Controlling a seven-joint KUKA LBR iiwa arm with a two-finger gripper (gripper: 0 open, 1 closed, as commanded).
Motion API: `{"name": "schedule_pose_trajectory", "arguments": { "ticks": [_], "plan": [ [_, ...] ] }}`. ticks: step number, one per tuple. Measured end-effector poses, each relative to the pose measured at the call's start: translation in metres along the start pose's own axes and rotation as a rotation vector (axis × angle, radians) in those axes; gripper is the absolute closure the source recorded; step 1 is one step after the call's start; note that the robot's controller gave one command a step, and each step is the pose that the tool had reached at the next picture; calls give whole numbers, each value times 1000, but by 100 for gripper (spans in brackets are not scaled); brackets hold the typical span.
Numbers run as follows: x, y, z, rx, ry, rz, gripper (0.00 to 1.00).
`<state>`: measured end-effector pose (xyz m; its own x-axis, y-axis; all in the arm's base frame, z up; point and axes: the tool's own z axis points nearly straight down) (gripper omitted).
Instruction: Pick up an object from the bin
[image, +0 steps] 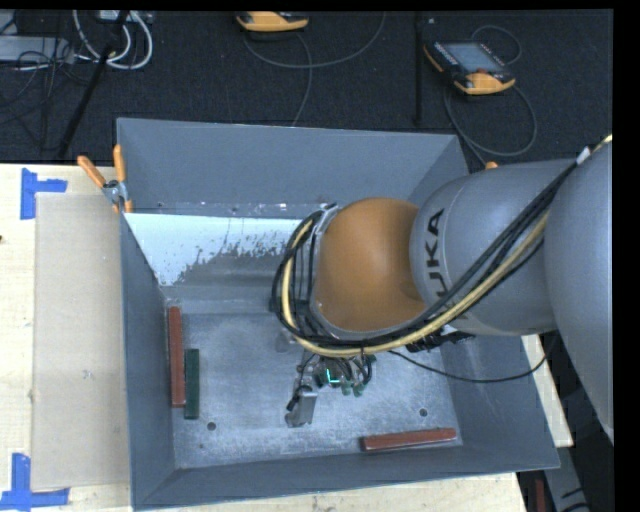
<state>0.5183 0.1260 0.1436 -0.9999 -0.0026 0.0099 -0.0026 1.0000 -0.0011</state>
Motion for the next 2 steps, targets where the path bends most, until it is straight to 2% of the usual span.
{"name": "schedule_pose_trajectory", "arguments": {
  "ticks": [1, 2],
  "plan": [
    [-40, -42, 42, 0, -9, -120, 0],
    [-68, -97, 75, 2, -10, -261, 0]
  ]
}}
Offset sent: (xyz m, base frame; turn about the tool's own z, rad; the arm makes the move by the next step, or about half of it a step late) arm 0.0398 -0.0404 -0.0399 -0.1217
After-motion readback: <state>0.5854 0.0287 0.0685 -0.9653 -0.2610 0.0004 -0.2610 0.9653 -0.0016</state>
